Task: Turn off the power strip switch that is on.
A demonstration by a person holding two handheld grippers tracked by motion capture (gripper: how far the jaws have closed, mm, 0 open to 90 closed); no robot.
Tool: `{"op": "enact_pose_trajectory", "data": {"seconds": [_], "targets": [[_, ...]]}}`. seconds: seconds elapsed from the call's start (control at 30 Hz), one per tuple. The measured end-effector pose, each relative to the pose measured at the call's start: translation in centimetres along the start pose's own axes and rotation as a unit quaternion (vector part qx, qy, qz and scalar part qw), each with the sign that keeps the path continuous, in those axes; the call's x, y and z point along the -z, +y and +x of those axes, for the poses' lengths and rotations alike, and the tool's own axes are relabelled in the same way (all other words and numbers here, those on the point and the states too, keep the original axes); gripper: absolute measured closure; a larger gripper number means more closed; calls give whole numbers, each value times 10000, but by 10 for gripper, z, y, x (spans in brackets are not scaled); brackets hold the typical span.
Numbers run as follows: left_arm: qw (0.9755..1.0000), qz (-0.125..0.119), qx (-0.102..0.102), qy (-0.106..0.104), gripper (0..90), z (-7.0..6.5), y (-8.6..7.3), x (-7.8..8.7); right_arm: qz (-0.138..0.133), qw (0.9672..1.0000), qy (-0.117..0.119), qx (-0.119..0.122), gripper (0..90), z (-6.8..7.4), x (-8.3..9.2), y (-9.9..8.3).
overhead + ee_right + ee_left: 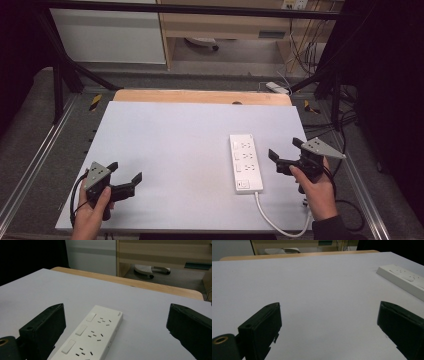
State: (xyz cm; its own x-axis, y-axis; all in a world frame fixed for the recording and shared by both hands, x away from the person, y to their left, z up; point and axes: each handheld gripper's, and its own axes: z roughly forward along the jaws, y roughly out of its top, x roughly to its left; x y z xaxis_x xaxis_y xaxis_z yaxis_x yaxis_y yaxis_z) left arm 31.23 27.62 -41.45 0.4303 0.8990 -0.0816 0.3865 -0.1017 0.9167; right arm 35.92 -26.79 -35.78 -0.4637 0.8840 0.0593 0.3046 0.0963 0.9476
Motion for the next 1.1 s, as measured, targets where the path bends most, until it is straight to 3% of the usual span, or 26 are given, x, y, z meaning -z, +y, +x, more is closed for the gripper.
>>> {"op": "enact_pose_trajectory", "data": {"seconds": [0.37, 1.1], "targets": [[10000, 4, 16, 30, 57, 0, 0, 0, 19, 9999, 56, 123, 29, 4, -9, 19], [9999, -62, -71, -65, 57, 0, -1, 1, 82, 9994, 189, 295, 29, 16, -32, 40]]}}
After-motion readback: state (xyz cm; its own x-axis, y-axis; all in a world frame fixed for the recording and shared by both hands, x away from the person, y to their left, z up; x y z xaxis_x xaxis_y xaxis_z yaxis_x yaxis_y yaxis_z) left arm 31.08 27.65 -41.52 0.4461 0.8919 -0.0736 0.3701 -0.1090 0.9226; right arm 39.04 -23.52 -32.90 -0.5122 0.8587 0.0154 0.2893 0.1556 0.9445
